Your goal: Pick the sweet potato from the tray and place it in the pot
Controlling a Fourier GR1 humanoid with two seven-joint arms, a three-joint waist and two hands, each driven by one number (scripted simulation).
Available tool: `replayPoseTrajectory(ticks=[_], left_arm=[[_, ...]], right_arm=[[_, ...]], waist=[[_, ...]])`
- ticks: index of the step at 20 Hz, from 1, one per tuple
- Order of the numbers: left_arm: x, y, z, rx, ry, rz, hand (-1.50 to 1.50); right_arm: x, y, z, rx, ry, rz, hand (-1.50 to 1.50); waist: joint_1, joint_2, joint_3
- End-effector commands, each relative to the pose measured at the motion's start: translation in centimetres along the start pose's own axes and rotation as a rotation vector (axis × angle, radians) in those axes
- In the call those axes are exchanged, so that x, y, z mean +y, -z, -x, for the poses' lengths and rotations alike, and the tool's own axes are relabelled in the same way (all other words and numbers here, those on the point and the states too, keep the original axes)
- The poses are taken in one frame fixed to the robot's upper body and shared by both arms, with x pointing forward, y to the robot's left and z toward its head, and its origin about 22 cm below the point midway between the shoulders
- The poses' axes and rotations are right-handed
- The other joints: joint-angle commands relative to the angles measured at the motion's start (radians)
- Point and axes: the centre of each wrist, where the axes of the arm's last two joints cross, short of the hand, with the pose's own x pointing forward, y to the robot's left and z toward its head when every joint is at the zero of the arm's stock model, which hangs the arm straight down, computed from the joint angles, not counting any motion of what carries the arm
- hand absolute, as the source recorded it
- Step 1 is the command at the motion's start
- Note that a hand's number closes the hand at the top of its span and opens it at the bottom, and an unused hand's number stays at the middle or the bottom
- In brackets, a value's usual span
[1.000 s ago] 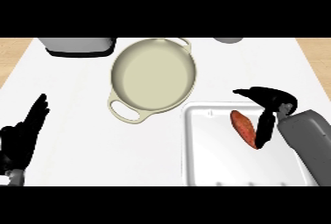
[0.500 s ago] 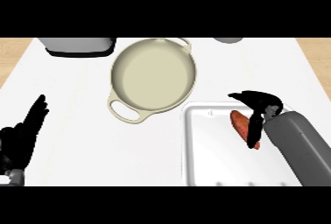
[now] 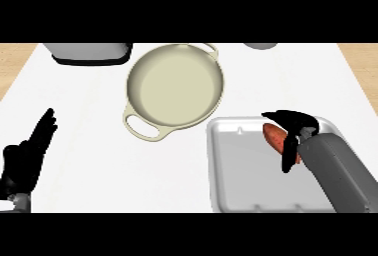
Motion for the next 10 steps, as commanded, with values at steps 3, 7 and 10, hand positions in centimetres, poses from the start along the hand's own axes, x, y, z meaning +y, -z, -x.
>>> replayPoseTrajectory(ticks=[3, 7, 10], left_arm=[[-0.3, 0.3, 0.2, 0.017, -0.005, -0.005, 0.0], [-0.2, -0.9, -0.2, -0.023, 0.009, -0.012, 0.0], [0.5, -1.3, 0.0, -0.008, -0.001, 0.001, 0.0]], right_arm=[[1.4, 0.1, -0.8, -0.02, -0.015, -0.042, -1.5], [1.7, 1.6, 1.0, -0.081, -0.072, -0.008, 1.5], [3.0, 1.7, 0.8, -0.092, -0.075, 0.012, 1.5]], waist=[[-0.004, -0.001, 0.0], [0.005, 0.002, 0.001], [0.002, 0.001, 0.0]])
